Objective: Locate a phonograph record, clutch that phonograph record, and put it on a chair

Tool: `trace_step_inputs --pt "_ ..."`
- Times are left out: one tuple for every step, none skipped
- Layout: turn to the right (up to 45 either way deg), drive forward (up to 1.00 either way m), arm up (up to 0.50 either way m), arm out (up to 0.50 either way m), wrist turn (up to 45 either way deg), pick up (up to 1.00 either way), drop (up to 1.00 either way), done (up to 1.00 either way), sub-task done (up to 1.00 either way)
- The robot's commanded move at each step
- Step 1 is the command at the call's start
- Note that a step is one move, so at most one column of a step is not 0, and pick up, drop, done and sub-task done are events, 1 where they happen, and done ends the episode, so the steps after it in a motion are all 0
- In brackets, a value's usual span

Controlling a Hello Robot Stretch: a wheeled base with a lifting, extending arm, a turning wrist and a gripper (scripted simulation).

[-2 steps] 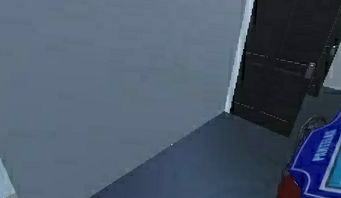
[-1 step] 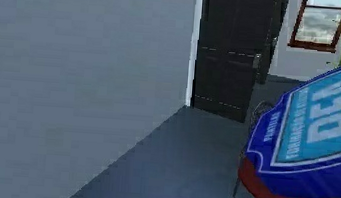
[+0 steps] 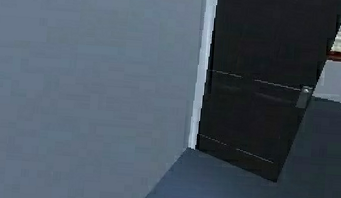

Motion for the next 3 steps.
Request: trace_step_inputs --pt "9.0 0.0 0.0 0.0 0.0 0.0 0.0 0.0 0.0" --pt "0.0 0.35 0.0 0.0 0.0 0.0 0.0 0.0 0.0" --pt "18.0 0.0 0.0 0.0 0.0 0.0 0.0 0.0 0.0"
